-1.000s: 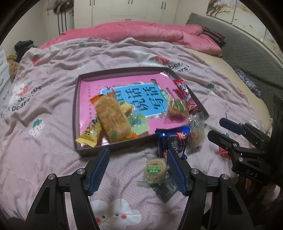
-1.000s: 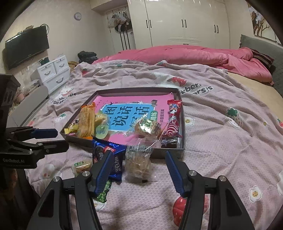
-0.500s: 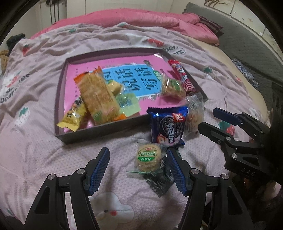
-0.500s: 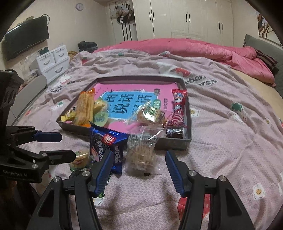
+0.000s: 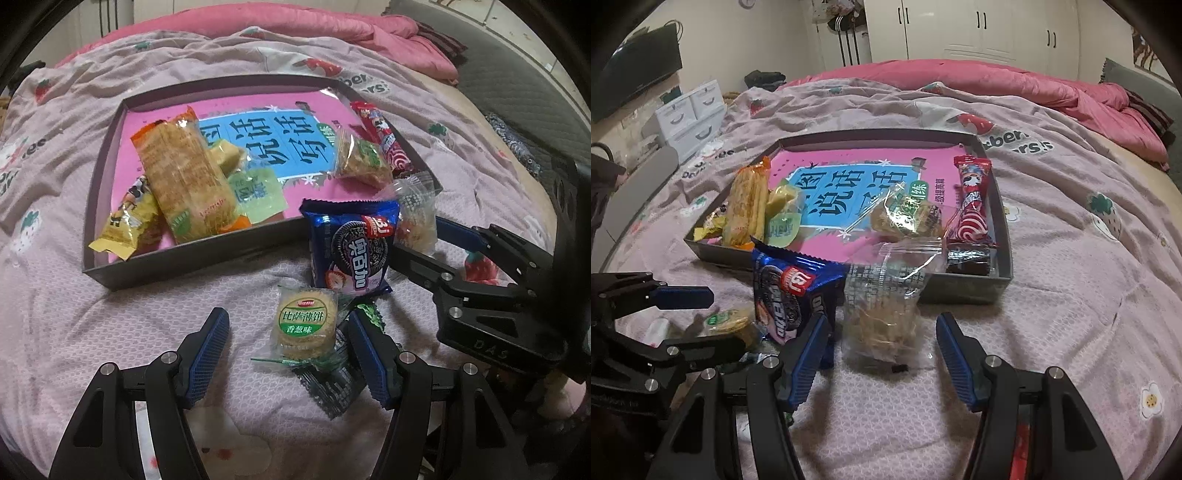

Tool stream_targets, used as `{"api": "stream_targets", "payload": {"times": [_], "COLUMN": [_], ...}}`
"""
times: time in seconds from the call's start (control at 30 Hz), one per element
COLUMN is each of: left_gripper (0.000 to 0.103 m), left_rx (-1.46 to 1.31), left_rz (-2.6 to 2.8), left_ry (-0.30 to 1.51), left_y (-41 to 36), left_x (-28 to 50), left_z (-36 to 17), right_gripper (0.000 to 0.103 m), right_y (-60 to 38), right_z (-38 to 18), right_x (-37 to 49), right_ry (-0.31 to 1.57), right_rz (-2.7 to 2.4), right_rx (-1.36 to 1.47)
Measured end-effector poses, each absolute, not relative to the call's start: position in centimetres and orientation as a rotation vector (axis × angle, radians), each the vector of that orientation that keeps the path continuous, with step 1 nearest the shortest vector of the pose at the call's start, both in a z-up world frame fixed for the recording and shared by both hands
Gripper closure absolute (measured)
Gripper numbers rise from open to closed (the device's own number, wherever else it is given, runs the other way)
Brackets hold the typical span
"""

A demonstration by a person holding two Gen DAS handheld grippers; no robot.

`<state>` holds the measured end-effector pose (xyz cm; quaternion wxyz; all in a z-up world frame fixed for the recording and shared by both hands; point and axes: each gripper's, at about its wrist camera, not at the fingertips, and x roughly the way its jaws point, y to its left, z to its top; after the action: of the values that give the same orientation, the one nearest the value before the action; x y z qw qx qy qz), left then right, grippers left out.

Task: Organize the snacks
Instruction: 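Move both open tools back toward the remaining snacks beside the tray, then grasp the round biscuit with the left tool while the right tool grasps the clear cracker bag, then carry the round biscuit over the tray with the left tool while the right tool carries the cracker bag there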

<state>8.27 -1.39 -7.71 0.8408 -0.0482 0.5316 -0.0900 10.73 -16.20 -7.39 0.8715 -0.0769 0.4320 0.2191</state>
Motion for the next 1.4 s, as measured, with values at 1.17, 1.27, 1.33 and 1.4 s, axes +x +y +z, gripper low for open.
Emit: {"api": "stream_targets", "payload": {"times": [1.17, 1.27, 1.33, 1.4], "left_gripper": [0.067, 0.067, 0.067, 0.067], "left_rx": [-0.161, -0.160, -0.163, -0.154], "left_rz": [-0.211, -0.200, -0.193, -0.182], "left_ry": [1.045, 1.018, 1.000, 0.975], "left_y": [-0.6, -0.2, 0.1, 0.2], "left_x": [8.5, 8.4, 8.4, 8.3], "left_z": [-6.1, -5.3, -4.8, -4.0], "right_gripper": [0.059, 0.059, 0.059, 0.059], "right_y": [-17.6, -18.0, -18.3, -18.5], "right_z": [-5.3, -4.6, -4.2, -3.8], "right_x": [10.6, 10.5, 10.4, 10.4], "right_ry": [0.823, 0.794, 0.778, 0.764], "right_rz": [0.509, 0.515, 0.516, 0.517], "right_rx": [-0.091, -0.067, -0.057, -0.044]}}
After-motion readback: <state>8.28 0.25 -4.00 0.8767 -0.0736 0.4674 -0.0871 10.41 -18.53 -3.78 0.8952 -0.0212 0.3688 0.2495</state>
